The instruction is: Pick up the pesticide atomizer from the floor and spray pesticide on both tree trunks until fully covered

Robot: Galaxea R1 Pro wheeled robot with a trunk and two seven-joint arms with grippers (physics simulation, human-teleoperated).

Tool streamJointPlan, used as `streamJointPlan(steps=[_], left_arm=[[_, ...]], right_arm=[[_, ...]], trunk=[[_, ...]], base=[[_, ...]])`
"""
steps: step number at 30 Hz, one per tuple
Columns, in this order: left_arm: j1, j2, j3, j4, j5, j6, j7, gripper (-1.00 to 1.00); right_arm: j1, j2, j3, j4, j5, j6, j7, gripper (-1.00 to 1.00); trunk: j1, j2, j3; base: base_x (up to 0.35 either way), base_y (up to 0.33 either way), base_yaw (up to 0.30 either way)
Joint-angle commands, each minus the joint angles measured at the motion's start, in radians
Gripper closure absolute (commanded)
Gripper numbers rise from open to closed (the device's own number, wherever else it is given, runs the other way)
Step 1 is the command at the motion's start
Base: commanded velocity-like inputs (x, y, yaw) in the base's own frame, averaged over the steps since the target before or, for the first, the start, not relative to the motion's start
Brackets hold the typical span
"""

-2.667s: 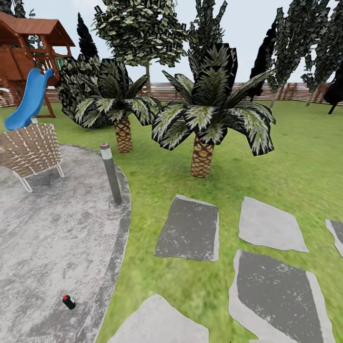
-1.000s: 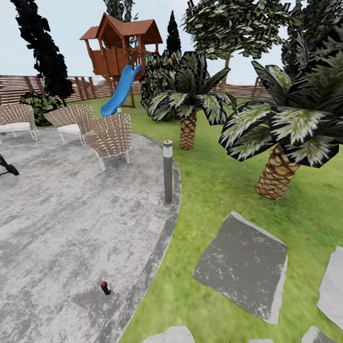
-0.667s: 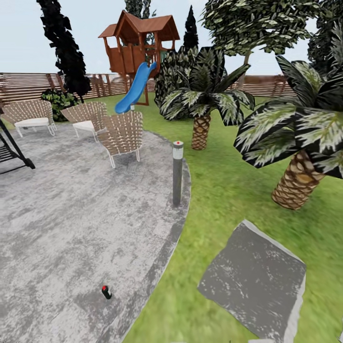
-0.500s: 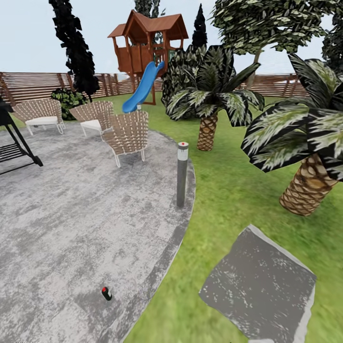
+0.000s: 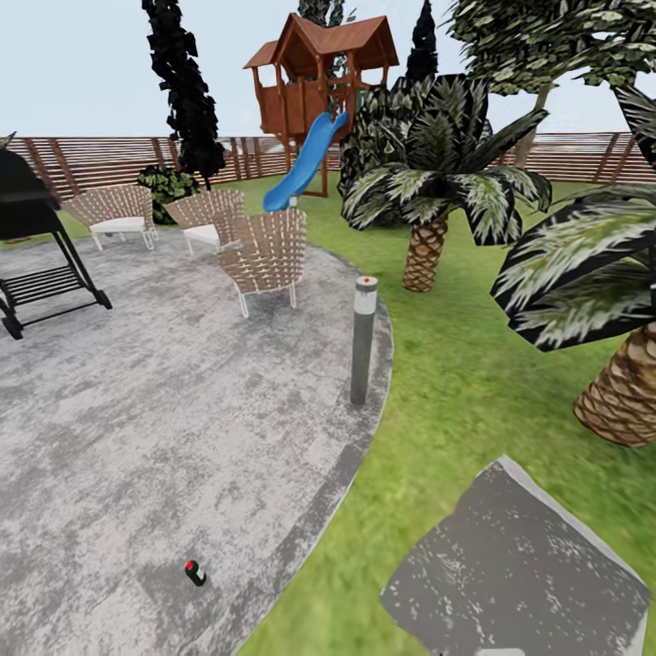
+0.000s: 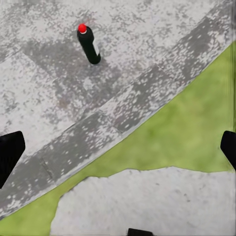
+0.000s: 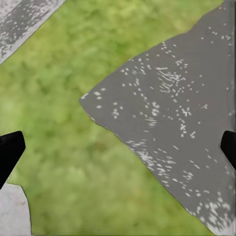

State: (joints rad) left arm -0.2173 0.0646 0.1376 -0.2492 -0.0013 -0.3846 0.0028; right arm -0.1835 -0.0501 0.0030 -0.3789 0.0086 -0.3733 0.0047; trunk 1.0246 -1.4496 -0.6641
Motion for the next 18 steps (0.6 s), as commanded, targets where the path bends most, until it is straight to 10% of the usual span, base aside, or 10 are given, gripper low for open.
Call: streamJointPlan(steps=[1, 18], left_arm=[[-0.001, 0.000, 0.002, 0.001, 0.000, -0.003, 0.000, -1.00], [0.000, 0.000, 0.002, 0.001, 0.002, -0.005, 0.000, -1.00]], right_arm=[[-0.001, 0.000, 0.001, 0.001, 0.001, -0.003, 0.001, -1.00], [-0.001, 0.000, 0.002, 0.002, 0.002, -0.004, 0.000, -1.00]], trunk=[[0.000, 0.000, -0.001], [0.000, 0.000, -0.001]], base=[[0.230, -0.255, 0.023], [0.090, -0.089, 0.163]])
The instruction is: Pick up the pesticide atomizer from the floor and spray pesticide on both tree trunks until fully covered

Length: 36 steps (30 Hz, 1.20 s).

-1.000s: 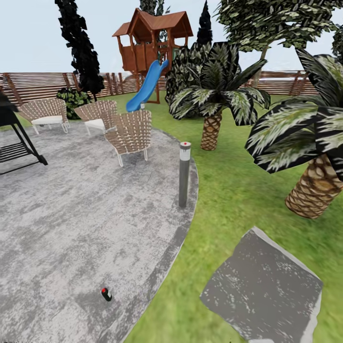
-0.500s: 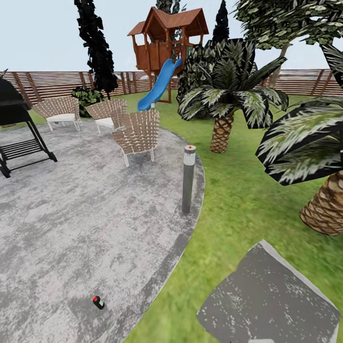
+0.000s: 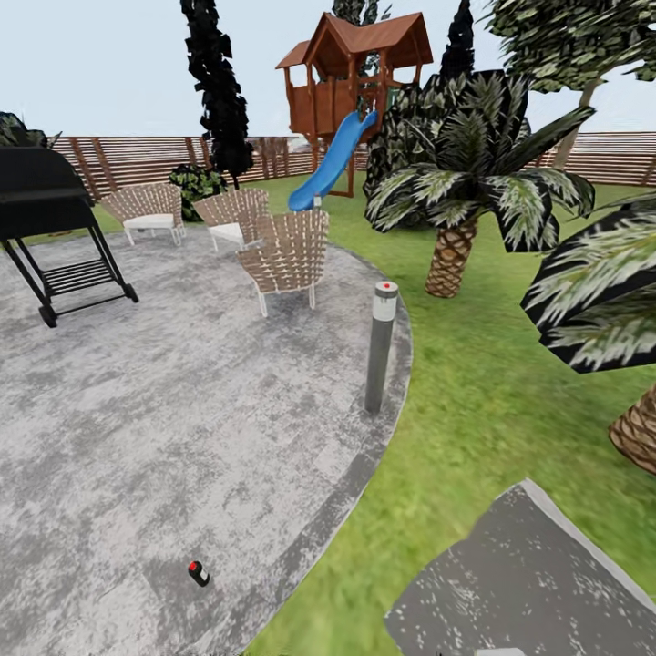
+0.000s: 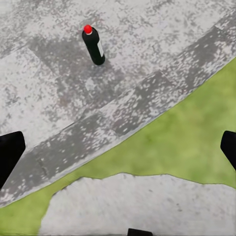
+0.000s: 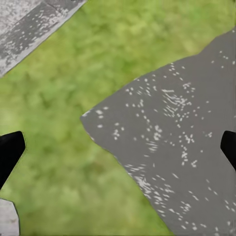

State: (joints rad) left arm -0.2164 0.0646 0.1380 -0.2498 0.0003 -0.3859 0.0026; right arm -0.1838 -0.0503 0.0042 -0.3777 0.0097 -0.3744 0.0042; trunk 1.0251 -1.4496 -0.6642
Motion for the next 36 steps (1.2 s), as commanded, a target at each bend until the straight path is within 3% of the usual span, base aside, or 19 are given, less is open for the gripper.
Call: streamJointPlan(steps=[1, 18, 36], left_arm=[[-0.001, 0.000, 0.002, 0.001, 0.000, -0.004, 0.000, -1.00], [-0.001, 0.000, 0.002, 0.001, 0.001, -0.004, 0.000, -1.00], [-0.001, 0.000, 0.002, 0.001, 0.001, -0.003, 0.000, -1.00]], right_arm=[[0.000, 0.000, 0.000, 0.000, 0.001, -0.003, 0.000, -1.00], [0.000, 0.000, 0.000, 0.000, 0.001, -0.003, 0.000, -1.00], [0.000, 0.000, 0.000, 0.000, 0.001, -0.003, 0.001, -1.00]], trunk=[[0.000, 0.000, -0.001], [0.000, 0.000, -0.001], [0.000, 0.000, -0.001]], base=[[0.001, -0.001, 0.276], [0.017, 0.000, 0.277], [0.206, -0.114, 0.278]])
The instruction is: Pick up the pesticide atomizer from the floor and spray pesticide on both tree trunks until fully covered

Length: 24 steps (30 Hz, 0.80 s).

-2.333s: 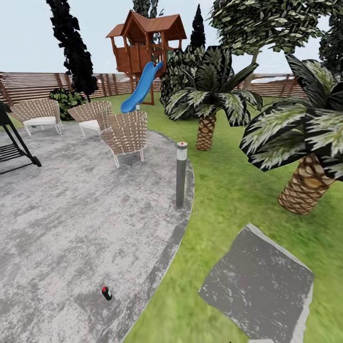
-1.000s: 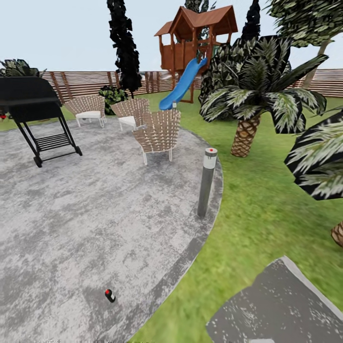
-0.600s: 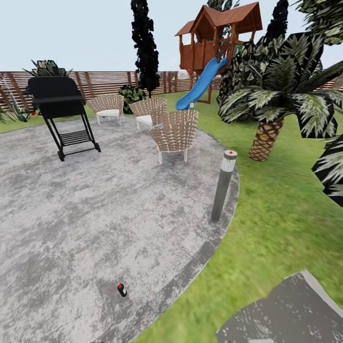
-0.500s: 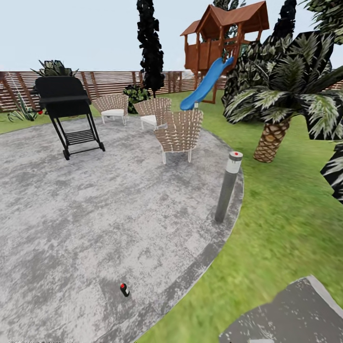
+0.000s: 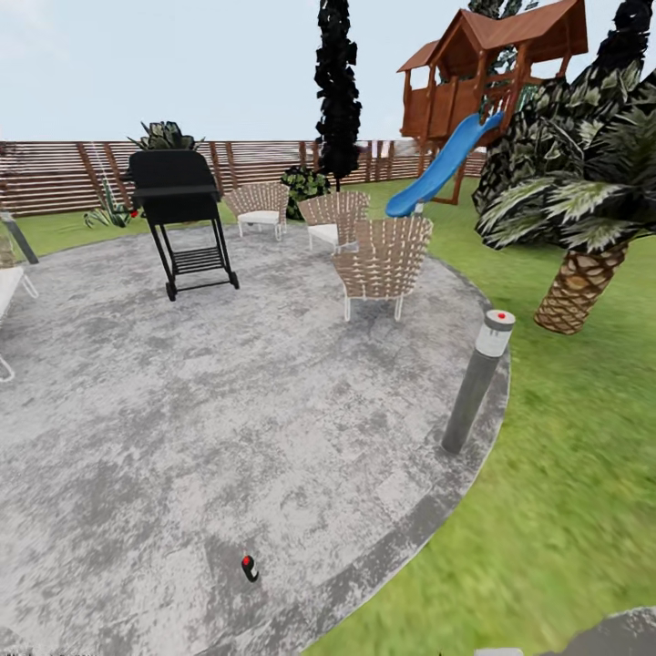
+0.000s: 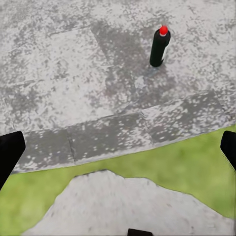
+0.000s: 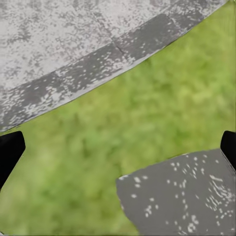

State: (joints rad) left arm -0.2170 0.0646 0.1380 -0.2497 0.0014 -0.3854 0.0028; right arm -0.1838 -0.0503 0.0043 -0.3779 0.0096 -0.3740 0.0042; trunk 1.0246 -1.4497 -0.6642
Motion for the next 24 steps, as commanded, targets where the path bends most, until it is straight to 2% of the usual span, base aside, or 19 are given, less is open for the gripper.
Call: streamJointPlan(steps=[1, 15, 22, 24], left_arm=[[-0.001, 0.000, 0.002, 0.001, -0.001, -0.004, 0.000, -1.00], [-0.001, 0.000, 0.002, 0.001, 0.000, -0.005, 0.000, -1.00], [-0.010, -0.003, 0.000, -0.012, 0.001, -0.003, -0.006, -1.00], [-0.040, -0.006, 0.000, -0.031, 0.001, -0.001, -0.005, -1.00]], right_arm=[[0.000, 0.000, 0.000, 0.001, 0.001, -0.002, 0.000, -1.00], [0.000, 0.000, 0.000, 0.001, 0.001, -0.003, 0.000, -1.00], [-0.002, 0.003, 0.004, -0.011, 0.002, 0.000, 0.007, -1.00], [-0.016, 0.004, 0.007, -0.054, 0.002, 0.002, 0.009, -1.00]], trunk=[[0.000, 0.000, -0.001], [0.000, 0.000, -0.001], [0.000, 0.000, -0.001], [0.000, 0.000, -0.001]], base=[[0.240, -0.169, 0.278], [0.207, -0.143, 0.276], [0.008, -0.005, 0.047], [0.001, 0.000, 0.004]])
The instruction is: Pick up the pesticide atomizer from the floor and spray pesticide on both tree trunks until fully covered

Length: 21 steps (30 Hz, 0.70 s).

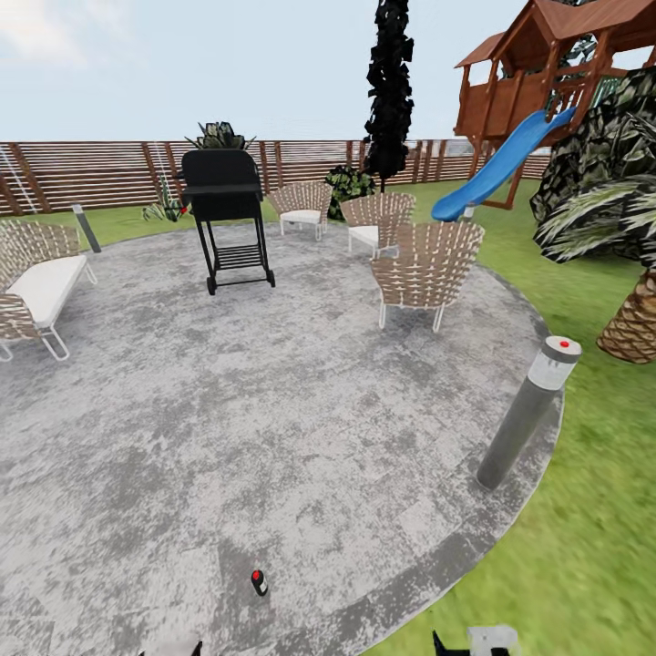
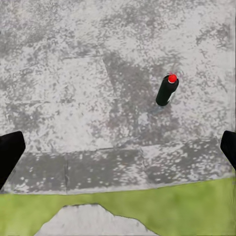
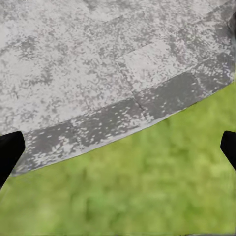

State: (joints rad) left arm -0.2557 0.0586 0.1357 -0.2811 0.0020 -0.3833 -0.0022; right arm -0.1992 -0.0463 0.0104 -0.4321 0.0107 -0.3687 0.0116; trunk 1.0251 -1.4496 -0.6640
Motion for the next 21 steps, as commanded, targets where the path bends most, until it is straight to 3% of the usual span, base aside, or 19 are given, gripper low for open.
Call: streamJointPlan(steps=[1, 4, 7, 10, 14, 16, 18, 21], left_arm=[[-0.025, -0.001, 0.001, -0.014, 0.000, -0.001, 0.001, -1.00], [-0.099, -0.003, 0.001, -0.043, -0.003, 0.007, 0.003, -1.00], [-0.156, 0.001, 0.001, -0.047, -0.007, 0.010, 0.002, -1.00], [-0.170, -0.002, -0.005, -0.044, -0.012, 0.010, 0.000, -1.00], [-0.175, -0.008, -0.010, -0.051, -0.015, 0.008, -0.004, -1.00], [-0.175, -0.011, -0.034, -0.053, -0.033, 0.004, -0.008, -1.00], [-0.175, -0.011, -0.086, -0.057, -0.077, 0.008, -0.004, -1.00], [-0.175, -0.007, -0.114, -0.058, -0.096, 0.011, -0.001, -1.00]], right_arm=[[-0.017, 0.000, 0.002, -0.036, 0.003, -0.002, 0.002, -1.00], [-0.086, 0.004, 0.003, -0.145, 0.026, 0.020, 0.002, -1.00], [-0.162, 0.051, 0.003, -0.223, 0.046, 0.103, -0.002, -1.00], [-0.224, 0.071, 0.003, -0.242, 0.070, 0.163, -0.006, -1.00], [-0.293, 0.077, 0.001, -0.248, 0.083, 0.186, -0.004, -1.00], [-0.304, 0.074, 0.000, -0.249, 0.085, 0.189, -0.001, -1.00], [-0.309, 0.070, -0.001, -0.257, 0.086, 0.190, 0.000, -1.00], [-0.311, 0.067, 0.002, -0.265, 0.088, 0.190, 0.000, -1.00]], trunk=[[0.000, 0.000, -0.001], [0.000, 0.000, -0.001], [0.000, 0.000, -0.001], [0.000, 0.000, -0.001], [0.000, 0.000, -0.001], [0.000, 0.000, -0.001], [0.000, 0.000, -0.001], [0.000, 0.000, -0.001]], base=[[0.000, 0.000, 0.002], [0.000, 0.000, 0.000], [0.000, 0.000, 0.000], [0.000, 0.000, 0.000], [0.000, 0.000, 0.000], [0.000, 0.000, 0.000], [0.000, 0.000, 0.000], [0.000, 0.000, 0.000]])
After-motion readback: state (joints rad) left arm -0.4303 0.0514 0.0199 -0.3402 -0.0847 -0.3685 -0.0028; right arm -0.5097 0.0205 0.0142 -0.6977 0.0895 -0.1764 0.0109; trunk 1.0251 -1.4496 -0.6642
